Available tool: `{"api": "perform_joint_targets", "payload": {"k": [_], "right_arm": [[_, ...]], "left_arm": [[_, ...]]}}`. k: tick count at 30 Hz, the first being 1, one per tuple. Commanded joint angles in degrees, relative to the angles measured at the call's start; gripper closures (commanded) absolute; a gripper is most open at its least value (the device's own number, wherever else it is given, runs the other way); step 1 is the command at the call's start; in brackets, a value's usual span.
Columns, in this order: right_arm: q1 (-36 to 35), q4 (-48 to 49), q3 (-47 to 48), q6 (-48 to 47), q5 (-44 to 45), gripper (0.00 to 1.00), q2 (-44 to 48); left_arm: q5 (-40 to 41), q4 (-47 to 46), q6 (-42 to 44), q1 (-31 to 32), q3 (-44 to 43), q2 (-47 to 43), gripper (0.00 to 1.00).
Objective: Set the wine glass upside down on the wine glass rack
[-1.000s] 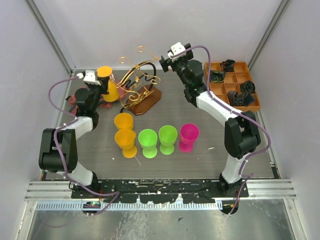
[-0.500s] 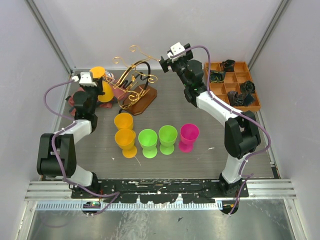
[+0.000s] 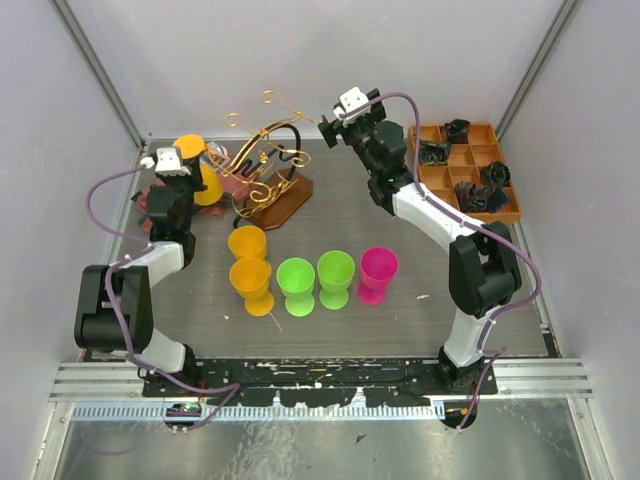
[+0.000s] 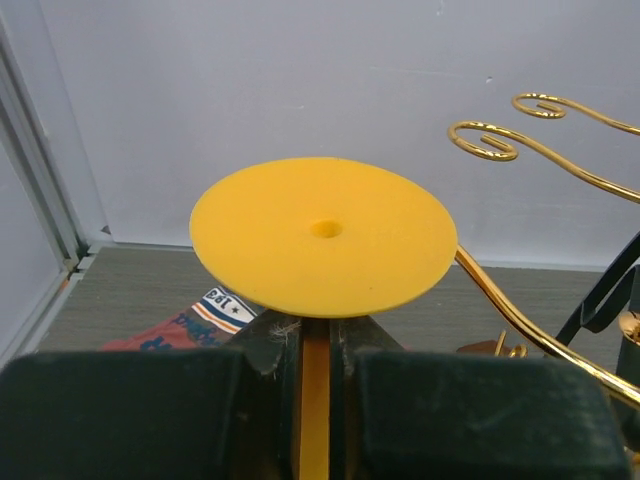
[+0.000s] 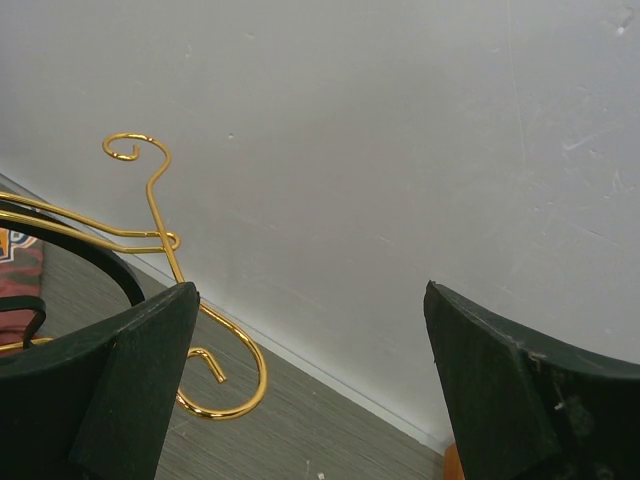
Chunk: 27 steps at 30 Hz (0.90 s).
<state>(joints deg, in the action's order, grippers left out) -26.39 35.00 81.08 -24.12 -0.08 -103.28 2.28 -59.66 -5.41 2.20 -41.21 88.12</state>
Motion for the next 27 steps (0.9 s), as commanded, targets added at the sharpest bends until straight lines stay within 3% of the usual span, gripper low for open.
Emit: {"api": "perform_joint_targets", "payload": {"k": [1, 10, 21, 27], "right_arm": [[0.3, 1.75, 0.86, 0.33, -0.56, 0.0, 0.85], [1.05, 0.77, 2.6, 3.88, -2.35, 0.0, -0.11], [1.24, 0.42, 2.53, 4.7, -2.74, 0.0, -0.01], [1.19, -0.49, 2.49, 4.78, -2.18, 0.0, 0.27]], "left_arm": [[0.26, 0.52, 2.01, -0.35, 2.67, -6.26, 0.92], [-4.54, 9.97, 0.2, 2.45, 6.03, -14.92, 0.97], [-4.88, 10.44, -1.87, 12.0, 4.88, -10.05, 0.98], [-4.84, 9.39, -3.05, 14.09, 3.95, -7.83, 0.97]]}}
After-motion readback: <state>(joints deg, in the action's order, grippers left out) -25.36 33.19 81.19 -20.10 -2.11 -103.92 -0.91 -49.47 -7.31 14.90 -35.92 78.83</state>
